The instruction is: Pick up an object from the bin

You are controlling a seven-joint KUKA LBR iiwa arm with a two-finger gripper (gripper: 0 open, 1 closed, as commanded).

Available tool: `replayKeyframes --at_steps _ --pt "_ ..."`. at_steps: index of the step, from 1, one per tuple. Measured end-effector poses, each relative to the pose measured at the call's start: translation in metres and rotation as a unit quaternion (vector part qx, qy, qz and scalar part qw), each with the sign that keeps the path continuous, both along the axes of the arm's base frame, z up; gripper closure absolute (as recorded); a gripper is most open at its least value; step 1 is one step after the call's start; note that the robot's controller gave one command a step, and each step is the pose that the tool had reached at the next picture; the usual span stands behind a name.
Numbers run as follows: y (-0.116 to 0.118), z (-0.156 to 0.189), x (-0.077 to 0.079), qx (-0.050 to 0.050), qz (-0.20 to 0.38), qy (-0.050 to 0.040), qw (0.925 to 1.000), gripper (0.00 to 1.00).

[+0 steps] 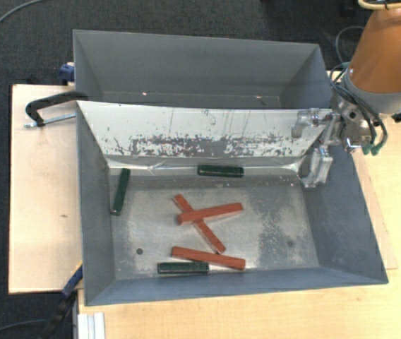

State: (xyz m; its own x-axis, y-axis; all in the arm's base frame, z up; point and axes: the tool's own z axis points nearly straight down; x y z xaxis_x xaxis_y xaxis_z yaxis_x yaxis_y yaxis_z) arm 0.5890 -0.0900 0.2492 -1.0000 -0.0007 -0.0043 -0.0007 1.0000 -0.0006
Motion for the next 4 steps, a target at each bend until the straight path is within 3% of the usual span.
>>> replayKeyframes --at_steps 1,2,3,4 --pt "0.082 -0.155 0.002 0.002 0.043 0.0051 0.9991 0.0" --pt "0.114 -0.177 -0.005 0.001 0.105 0.0002 0.9944 0.0" --pt "0.114 -0.178 -0.006 0.0 0.105 0.0011 0.9944 1.0" --pt "0.111 -0.139 -0.004 0.0 0.239 -0.0024 0.9711 1.0"
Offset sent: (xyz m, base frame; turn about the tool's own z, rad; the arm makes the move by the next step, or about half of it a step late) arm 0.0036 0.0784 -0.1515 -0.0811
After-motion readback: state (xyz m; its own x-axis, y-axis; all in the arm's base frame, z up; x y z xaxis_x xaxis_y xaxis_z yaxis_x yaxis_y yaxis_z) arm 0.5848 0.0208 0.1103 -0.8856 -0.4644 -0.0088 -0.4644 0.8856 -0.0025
